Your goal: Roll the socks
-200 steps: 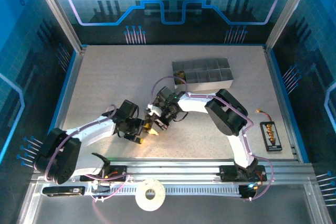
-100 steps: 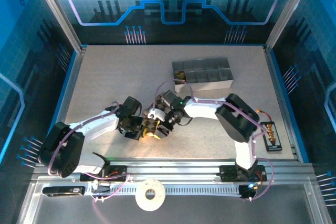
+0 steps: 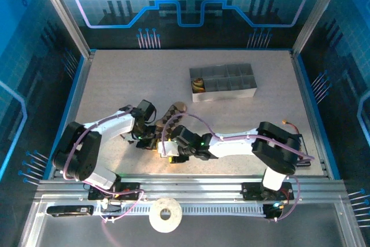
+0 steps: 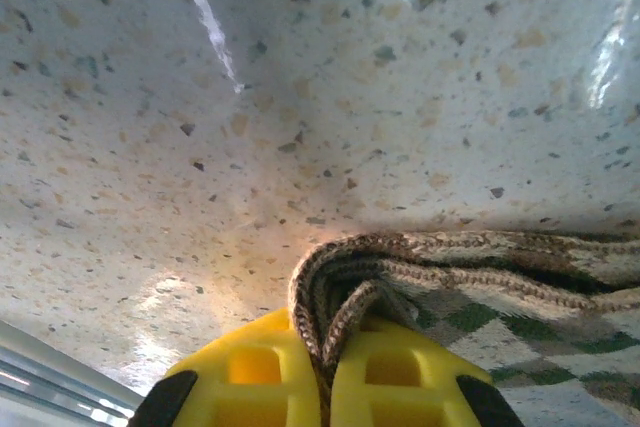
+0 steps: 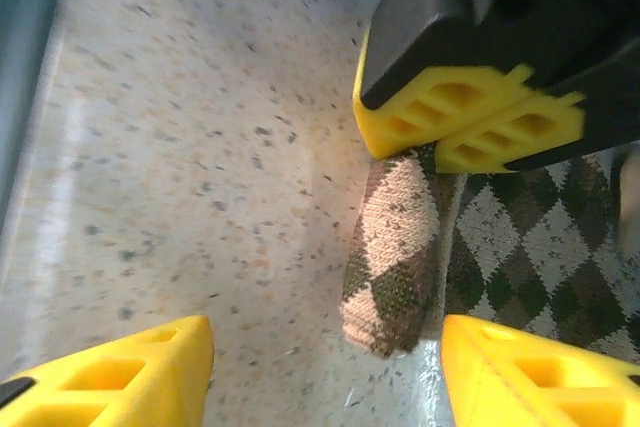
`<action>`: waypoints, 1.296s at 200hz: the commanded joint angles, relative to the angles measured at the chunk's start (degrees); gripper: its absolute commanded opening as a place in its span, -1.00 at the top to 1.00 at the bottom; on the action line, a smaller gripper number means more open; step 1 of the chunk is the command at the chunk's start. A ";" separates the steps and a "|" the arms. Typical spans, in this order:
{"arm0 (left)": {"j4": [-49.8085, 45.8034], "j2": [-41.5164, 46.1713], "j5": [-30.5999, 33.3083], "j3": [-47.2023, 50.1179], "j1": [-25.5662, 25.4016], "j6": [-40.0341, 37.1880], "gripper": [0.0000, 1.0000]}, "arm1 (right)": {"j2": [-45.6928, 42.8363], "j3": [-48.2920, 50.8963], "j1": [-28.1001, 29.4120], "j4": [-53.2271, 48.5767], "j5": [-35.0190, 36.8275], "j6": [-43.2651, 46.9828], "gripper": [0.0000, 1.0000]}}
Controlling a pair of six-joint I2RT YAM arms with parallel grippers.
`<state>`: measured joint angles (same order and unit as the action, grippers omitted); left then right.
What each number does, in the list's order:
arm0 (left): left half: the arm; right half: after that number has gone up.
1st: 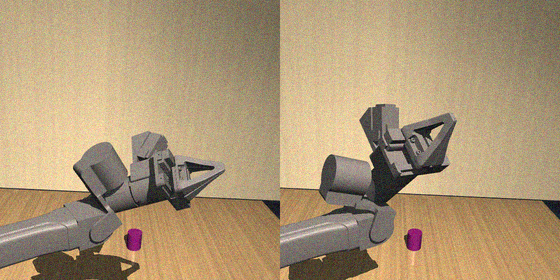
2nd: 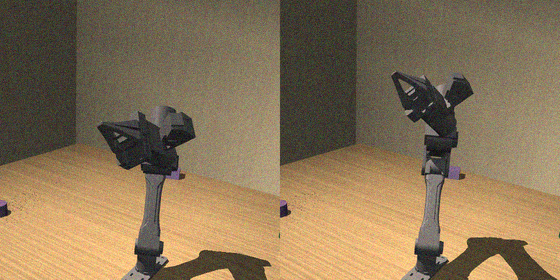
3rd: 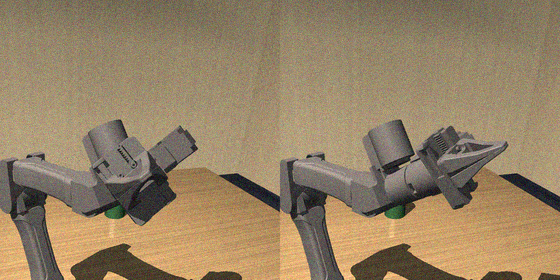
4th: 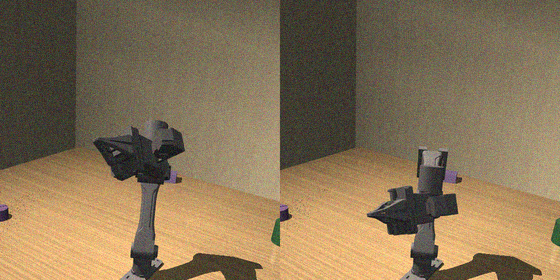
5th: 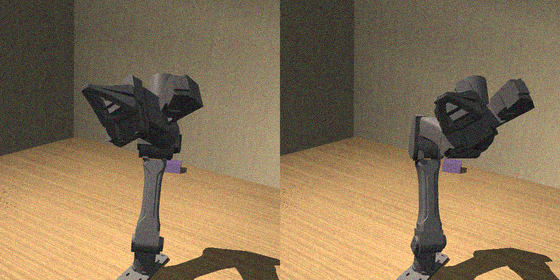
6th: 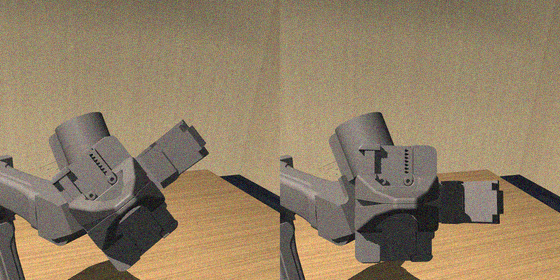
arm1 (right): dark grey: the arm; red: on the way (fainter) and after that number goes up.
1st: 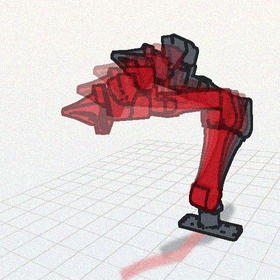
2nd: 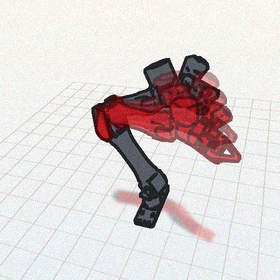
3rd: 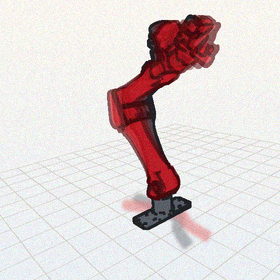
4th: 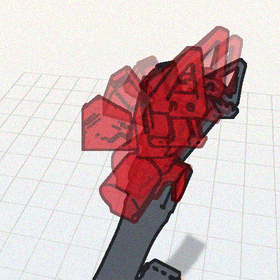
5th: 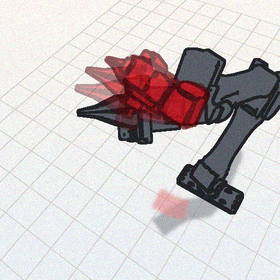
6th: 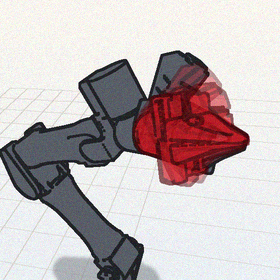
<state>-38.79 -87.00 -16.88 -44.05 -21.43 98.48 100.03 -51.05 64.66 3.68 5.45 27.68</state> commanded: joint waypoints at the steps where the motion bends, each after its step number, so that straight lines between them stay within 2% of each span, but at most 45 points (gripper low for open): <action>1: -2.91 -1.78 -0.74 -1.22 0.94 -1.46 1.00 | 2.96 -4.13 0.36 2.22 4.96 0.76 -0.11; 29: -2.93 -2.12 -1.26 -1.71 1.56 -2.65 1.00 | 6.48 -6.51 -0.27 0.78 5.20 -0.83 0.07; 56: -2.20 -1.06 -1.48 -1.02 2.07 -2.93 1.00 | 8.40 -8.57 -1.98 -2.64 2.83 -4.56 0.61; 75: -1.58 1.41 -0.28 -1.21 2.49 -3.51 1.00 | 8.60 -9.55 -3.64 -5.45 -1.70 -7.19 0.97; 83: -0.87 2.97 0.52 -1.27 2.74 -4.08 0.73 | 8.67 -9.98 -4.54 -6.94 -4.54 -8.55 1.00; 91: -0.28 4.85 1.51 -1.22 2.87 -4.70 0.37 | 9.05 -10.83 -5.66 -9.14 -8.08 -10.34 1.00; 96: -0.84 6.06 2.38 -1.40 2.97 -5.10 0.07 | 9.45 -11.52 -6.49 -10.46 -10.76 -11.48 1.00; 101: -1.54 7.16 3.26 -1.55 3.10 -5.48 -0.12 | 9.75 -12.19 -7.33 -11.71 -13.44 -12.64 1.00; 110: -2.51 8.95 4.16 -1.55 3.47 -6.50 -0.29 | 10.66 -13.14 -8.64 -13.57 -18.58 -14.53 1.00; 125: -3.22 11.57 4.80 -0.91 4.07 -7.92 -0.38 | 12.43 -14.82 -10.71 -16.58 -25.02 -17.61 1.00; 159: -0.35 17.55 6.42 2.39 4.12 -11.69 -0.35 | 17.42 -18.36 -15.27 -21.08 -36.62 -24.15 1.00; 180: 1.74 19.24 6.03 4.28 3.95 -13.74 -0.29 | 20.74 -21.18 -17.28 -24.66 -40.50 -26.04 1.00; 205: 9.22 20.03 4.00 7.97 3.08 -13.82 -0.15 | 23.41 -24.36 -18.46 -28.34 -41.39 -27.51 1.00; 259: 17.52 17.45 6.60 10.80 -0.40 -15.65 0.03 | 27.39 -30.17 -19.57 -33.55 -42.77 -30.04 1.00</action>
<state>-26.63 -67.83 -11.44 -35.07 -21.10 84.88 123.37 -80.44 45.47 -22.33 -38.52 -0.05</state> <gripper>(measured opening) 0.492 0.058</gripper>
